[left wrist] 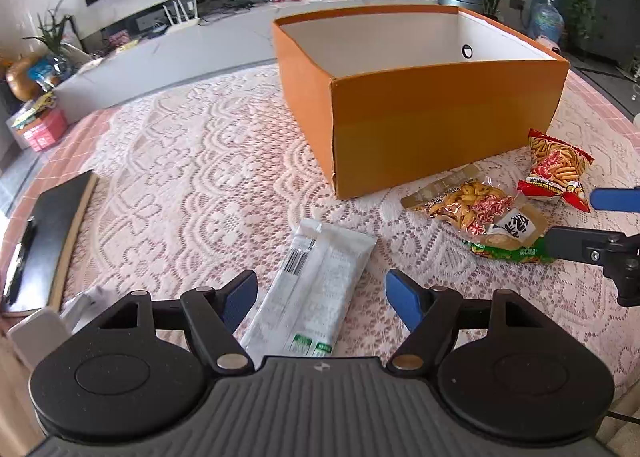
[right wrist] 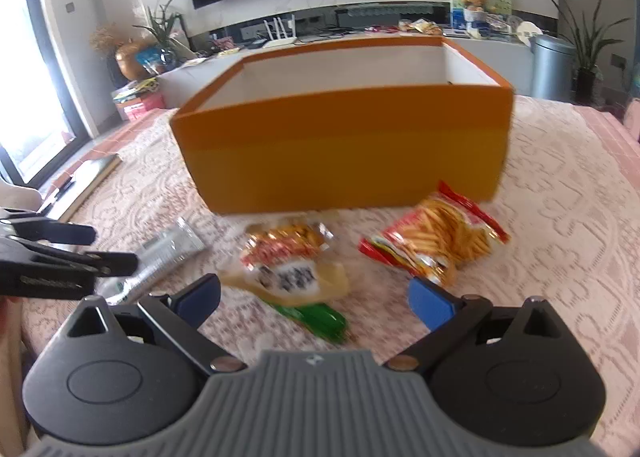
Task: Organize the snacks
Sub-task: 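Move both tools back toward the peanut pack and white bar wrapper, then grasp the peanut pack with the right tool while the left tool grasps the white bar wrapper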
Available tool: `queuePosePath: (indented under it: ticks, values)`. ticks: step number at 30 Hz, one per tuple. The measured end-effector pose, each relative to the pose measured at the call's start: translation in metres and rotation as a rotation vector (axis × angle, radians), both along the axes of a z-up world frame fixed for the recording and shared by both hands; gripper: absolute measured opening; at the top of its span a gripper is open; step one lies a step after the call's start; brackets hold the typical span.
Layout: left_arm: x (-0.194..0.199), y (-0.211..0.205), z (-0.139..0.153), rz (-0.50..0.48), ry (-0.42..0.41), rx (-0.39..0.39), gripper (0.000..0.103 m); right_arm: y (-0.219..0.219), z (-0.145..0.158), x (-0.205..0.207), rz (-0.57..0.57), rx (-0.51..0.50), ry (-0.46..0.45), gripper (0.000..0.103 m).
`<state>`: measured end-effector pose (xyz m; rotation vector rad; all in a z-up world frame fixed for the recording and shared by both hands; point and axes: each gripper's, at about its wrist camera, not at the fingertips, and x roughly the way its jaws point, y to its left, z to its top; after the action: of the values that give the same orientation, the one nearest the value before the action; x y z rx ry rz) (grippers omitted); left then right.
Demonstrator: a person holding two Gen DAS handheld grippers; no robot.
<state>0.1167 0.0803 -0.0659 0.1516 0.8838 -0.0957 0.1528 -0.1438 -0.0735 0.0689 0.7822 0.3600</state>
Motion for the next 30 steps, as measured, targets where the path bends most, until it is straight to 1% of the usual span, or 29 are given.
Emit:
queuePosePath:
  ticks: [2, 6, 12, 17, 20, 21, 23, 26, 28, 30]
  values:
    - [0.006, 0.002, -0.004, -0.017, 0.019, -0.004, 0.086, 0.006, 0.001, 0.005, 0.014, 0.005, -0.002, 0.097]
    - [0.011, 0.007, -0.013, -0.021, 0.032, 0.021, 0.087, 0.019, -0.003, 0.018, 0.037, 0.007, 0.004, 0.097]
    - [0.014, 0.017, -0.026, -0.023, 0.051, 0.001, 0.087, 0.037, -0.018, 0.036, 0.058, -0.036, 0.021, 0.097]
    - [0.020, 0.024, -0.032, -0.002, 0.062, -0.035, 0.087, 0.048, -0.027, 0.052, 0.075, -0.071, 0.041, 0.097]
    - [0.023, 0.023, -0.037, -0.021, 0.082, -0.055, 0.087, 0.050, -0.034, 0.060, 0.077, -0.071, 0.062, 0.097]
    - [0.023, 0.022, -0.039, -0.032, 0.089, -0.055, 0.089, 0.050, -0.036, 0.062, 0.076, -0.069, 0.069, 0.097]
    - [0.023, 0.019, -0.041, -0.040, 0.077, -0.040, 0.090, 0.051, -0.039, 0.066, 0.076, -0.063, 0.083, 0.097]
    - [0.026, 0.022, -0.041, -0.026, 0.080, -0.063, 0.092, 0.052, -0.045, 0.069, 0.078, -0.066, 0.091, 0.094]
    - [0.027, 0.022, -0.042, -0.023, 0.075, -0.064, 0.092, 0.055, -0.046, 0.068, 0.083, -0.087, 0.074, 0.093]
    - [0.026, 0.020, -0.042, -0.030, 0.071, -0.061, 0.093, 0.057, -0.047, 0.067, 0.095, -0.102, 0.059, 0.088]
